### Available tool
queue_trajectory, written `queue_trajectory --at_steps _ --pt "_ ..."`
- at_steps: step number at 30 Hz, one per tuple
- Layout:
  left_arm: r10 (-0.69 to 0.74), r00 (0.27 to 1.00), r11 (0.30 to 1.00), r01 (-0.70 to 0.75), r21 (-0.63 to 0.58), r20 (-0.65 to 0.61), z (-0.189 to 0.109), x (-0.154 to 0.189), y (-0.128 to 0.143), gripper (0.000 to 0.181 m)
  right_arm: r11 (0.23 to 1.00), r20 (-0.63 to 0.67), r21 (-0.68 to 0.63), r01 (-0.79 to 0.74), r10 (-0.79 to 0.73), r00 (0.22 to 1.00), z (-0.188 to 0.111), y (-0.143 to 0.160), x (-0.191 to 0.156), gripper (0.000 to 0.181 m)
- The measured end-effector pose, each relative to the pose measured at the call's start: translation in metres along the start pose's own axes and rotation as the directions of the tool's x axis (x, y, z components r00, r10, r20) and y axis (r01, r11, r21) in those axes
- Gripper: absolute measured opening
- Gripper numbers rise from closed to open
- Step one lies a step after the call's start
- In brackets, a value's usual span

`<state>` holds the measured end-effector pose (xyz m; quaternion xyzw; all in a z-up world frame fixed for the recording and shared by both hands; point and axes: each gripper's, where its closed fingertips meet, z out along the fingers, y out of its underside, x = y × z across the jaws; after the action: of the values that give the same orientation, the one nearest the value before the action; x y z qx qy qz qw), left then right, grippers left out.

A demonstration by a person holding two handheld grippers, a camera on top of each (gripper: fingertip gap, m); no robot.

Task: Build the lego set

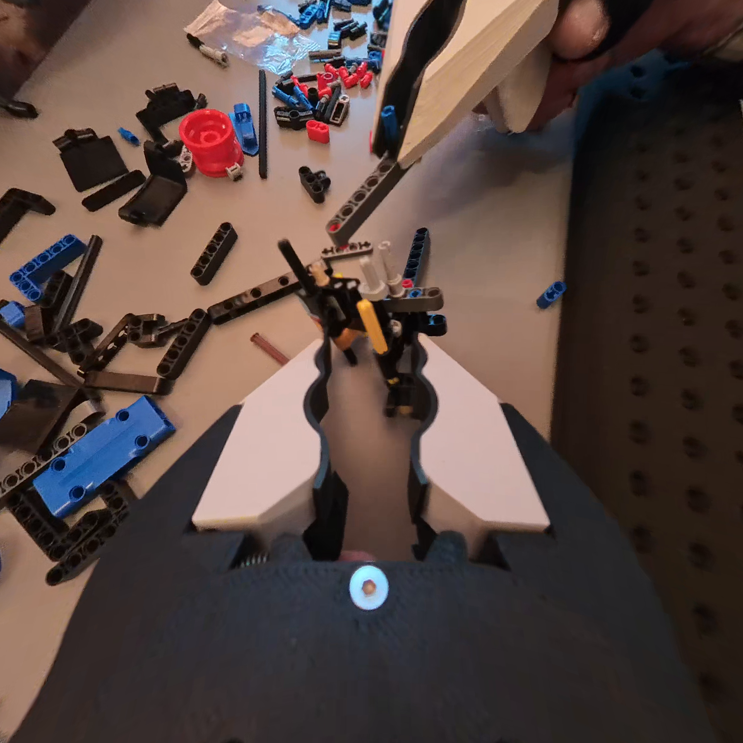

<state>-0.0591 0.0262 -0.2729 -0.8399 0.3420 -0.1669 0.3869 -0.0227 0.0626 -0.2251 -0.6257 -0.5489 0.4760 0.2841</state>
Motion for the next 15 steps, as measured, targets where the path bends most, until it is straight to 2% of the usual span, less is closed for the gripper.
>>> queue_trajectory --at_steps 9,15 --pt "0.009 0.978 1.0 -0.009 0.002 0.209 0.007 -0.001 -0.009 0.036 0.996 -0.045 -0.012 -0.09 0.09 0.995 0.001 0.004 0.006 0.003" --pt "0.103 0.948 0.995 -0.096 -0.039 0.303 0.009 -0.003 -0.014 0.036 0.987 -0.076 0.024 -0.156 0.157 0.985 0.004 0.002 0.006 0.003"
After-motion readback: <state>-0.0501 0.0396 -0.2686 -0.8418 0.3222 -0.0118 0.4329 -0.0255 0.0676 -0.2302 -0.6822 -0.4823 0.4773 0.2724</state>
